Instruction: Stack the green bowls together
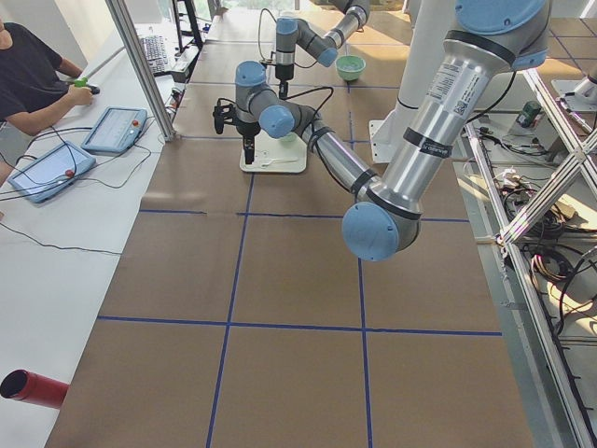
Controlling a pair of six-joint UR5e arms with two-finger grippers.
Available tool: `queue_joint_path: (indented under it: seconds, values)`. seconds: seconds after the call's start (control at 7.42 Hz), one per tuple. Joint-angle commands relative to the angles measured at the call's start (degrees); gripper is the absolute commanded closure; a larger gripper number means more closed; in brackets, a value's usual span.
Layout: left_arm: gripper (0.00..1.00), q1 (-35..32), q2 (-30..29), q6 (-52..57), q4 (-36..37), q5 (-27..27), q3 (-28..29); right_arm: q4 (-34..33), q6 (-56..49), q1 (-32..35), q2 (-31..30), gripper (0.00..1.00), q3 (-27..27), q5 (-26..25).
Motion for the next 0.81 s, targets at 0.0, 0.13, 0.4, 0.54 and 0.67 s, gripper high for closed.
queue_joint_path:
  seconds: [0.0,0.13,0.4,0.54,0.67]
  values:
    - [0.00,0.0,0.0,0.0,0.0,-0.1,0.0,0.0,0.0,-0.2,-0.2,1.00,0.0,-0.2]
    - [0.00,0.0,0.0,0.0,0.0,-0.1,0.0,0.0,0.1,-0.2,-0.3,1.00,0.0,-0.2]
    - [0.00,-0.1,0.0,0.0,0.0,-0.1,0.0,0.1,0.5,-1.1,-0.3,0.00,0.5,-3.3]
    - [0.00,-0.1,0.0,0.0,0.0,-0.1,0.0,0.1,0.5,-1.2,-0.4,0.00,1.0,-3.3]
    - [0.00,-0.1,0.0,0.0,0.0,-0.1,0.0,0.0,0.4,-1.2,-0.4,0.00,1.4,-3.2]
